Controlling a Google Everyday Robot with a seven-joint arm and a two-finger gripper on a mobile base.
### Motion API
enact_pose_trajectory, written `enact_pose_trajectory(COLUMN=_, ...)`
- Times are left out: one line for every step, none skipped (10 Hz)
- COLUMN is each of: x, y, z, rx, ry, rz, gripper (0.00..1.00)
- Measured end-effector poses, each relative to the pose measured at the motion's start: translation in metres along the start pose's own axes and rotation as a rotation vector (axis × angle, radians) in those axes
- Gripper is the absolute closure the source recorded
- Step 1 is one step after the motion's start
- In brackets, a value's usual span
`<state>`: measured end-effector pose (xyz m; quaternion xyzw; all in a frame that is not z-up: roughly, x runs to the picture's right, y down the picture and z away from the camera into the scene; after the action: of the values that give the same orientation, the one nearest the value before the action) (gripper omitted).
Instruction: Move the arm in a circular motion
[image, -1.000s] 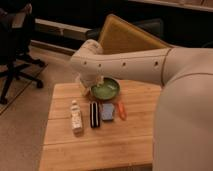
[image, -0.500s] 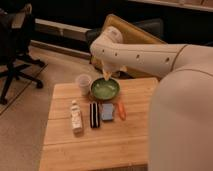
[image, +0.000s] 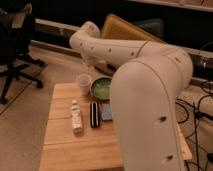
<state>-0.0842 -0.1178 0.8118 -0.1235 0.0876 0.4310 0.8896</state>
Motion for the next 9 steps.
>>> enact_pose_trajectory(x=-0.011, y=0.029, z=0.001, rx=-0.040, ry=-0.015, rz=-0.053, gripper=0.35)
enact_pose_trajectory(x=-0.014, y=0.048, z=0.000, rx=-0.068, ry=-0.023, rz=-0.087, gripper=0.35)
enact_pose_trajectory(x=-0.011, y=0.086, z=-0.009, rx=-0.140, ry=-0.040, rz=-0.135, gripper=0.35)
enact_pose_trajectory(x=-0.004, y=0.110, z=-0.017, rx=-0.190, ry=-0.048, rz=-0.162, gripper=0.35)
enact_pose_trajectory(x=0.007, y=0.128, z=-0.025, rx=-0.232, ry=-0.051, rz=-0.181, gripper=0.35)
enact_pose_trajectory(x=0.026, y=0.144, z=-0.033, rx=-0.275, ry=-0.045, rz=-0.192, gripper=0.35)
enact_pose_trajectory(x=0.041, y=0.148, z=-0.037, rx=-0.290, ry=-0.031, rz=-0.187, gripper=0.35)
enact_pose_trajectory(x=0.055, y=0.141, z=-0.037, rx=-0.285, ry=-0.012, rz=-0.165, gripper=0.35)
enact_pose_trajectory(x=0.074, y=0.125, z=-0.035, rx=-0.263, ry=0.020, rz=-0.127, gripper=0.35)
